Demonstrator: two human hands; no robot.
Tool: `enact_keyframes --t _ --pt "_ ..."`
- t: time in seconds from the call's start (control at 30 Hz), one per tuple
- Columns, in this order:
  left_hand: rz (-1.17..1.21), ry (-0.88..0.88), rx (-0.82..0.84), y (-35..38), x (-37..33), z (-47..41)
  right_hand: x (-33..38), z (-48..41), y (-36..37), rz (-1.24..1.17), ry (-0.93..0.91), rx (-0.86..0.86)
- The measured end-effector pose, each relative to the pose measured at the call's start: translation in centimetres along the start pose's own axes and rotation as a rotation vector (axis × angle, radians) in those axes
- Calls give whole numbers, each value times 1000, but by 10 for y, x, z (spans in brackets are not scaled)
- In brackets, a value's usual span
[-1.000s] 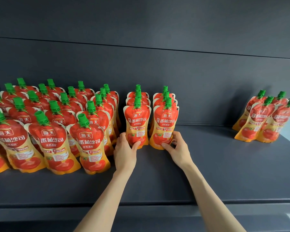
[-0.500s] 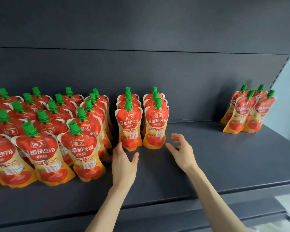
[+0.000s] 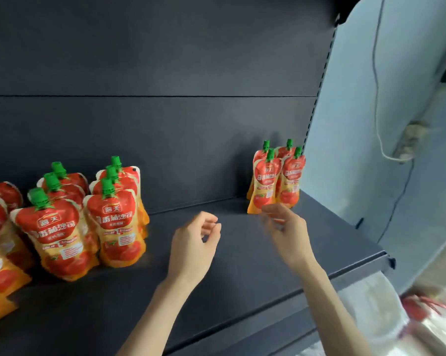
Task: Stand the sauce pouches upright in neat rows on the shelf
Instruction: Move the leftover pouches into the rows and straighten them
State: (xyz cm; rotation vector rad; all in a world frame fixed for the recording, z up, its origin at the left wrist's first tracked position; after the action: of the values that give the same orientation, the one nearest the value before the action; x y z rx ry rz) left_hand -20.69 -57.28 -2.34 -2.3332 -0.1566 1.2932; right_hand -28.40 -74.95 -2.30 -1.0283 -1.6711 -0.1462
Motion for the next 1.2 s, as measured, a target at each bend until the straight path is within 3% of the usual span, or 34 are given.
enact_keyframes --t 0.33,0.5,0.73,1.03,1.2 --pt "96 -13 -120 138 -62 -48 -62 -85 -103 7 -56 57" --pt "-25 52 -252 157 -68 -107 -75 -147 -110 26 -113 33" --pt "-8 -22 -245 179 -51 -157 -97 -214 -93 41 -192 53" --pt "369 -268 -207 207 -21 -153 -132 -228 -68 -341 109 233" --pt "384 -327 -200 216 -24 -133 -135 -214 -74 -486 83 281"
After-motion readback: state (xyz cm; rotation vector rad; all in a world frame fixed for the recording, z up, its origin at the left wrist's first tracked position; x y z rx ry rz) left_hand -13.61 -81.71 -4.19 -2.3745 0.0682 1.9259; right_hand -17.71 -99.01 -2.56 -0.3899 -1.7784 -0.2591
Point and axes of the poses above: each hand's wrist, its own z-axis away from the middle knuckle, its own y-axis out of the palm, x = y × z, the point moved 2 cm from there along -z, towards the middle knuckle
